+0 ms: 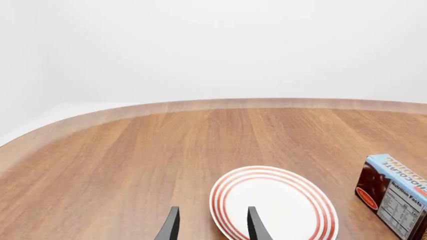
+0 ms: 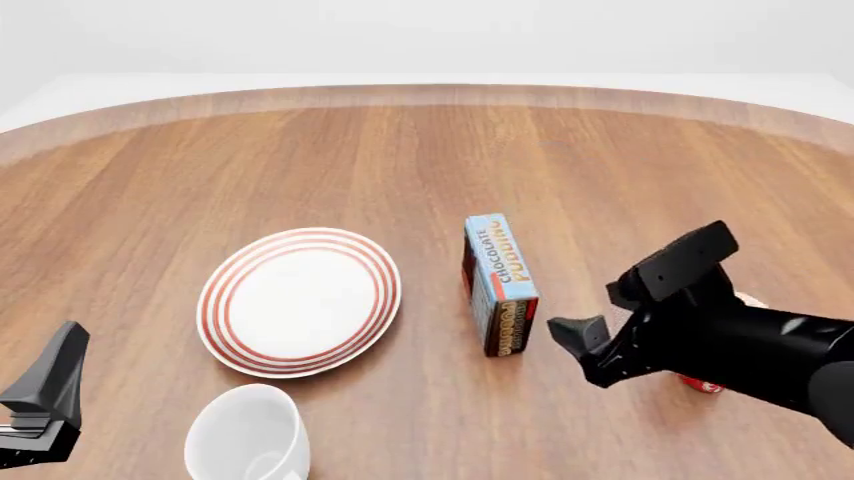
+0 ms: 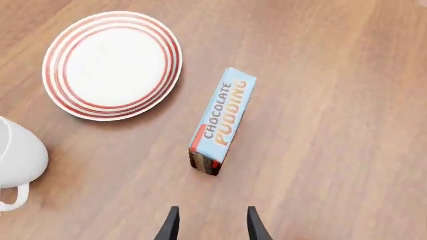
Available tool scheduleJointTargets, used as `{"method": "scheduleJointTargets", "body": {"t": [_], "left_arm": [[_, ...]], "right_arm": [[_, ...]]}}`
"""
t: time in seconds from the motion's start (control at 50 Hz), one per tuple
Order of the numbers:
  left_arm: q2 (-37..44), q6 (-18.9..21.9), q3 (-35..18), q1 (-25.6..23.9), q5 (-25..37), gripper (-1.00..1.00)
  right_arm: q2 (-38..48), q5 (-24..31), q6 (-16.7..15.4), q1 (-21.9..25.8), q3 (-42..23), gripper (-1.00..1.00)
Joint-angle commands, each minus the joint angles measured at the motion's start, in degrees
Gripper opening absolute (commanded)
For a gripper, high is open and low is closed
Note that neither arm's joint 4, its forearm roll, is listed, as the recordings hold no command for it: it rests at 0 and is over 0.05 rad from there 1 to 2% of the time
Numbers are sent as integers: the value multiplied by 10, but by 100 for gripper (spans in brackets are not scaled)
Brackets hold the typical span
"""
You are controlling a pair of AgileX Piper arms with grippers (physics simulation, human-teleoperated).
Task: Pick up the white mug and put it on the plate, and put the chocolate pudding to the right of the plate.
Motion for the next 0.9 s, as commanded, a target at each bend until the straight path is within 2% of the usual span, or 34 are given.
{"method": "scheduleJointTargets", "body": {"t": [0.02,0.16,0.2,0.42,0.9], "left_arm": [[0,0,0,0,0,100],[0,0,0,0,0,100],[0,0,0,0,0,100],[0,0,0,0,0,100],[0,0,0,0,0,100]], "right_arm": [[-10,-26,-41,27,27,100],[-5,-38,-45,57,36,100],[-1,-45,-56,63,39,100],[5,-45,-49,86,38,100],[104,-63,-47,171,-12,100]]}}
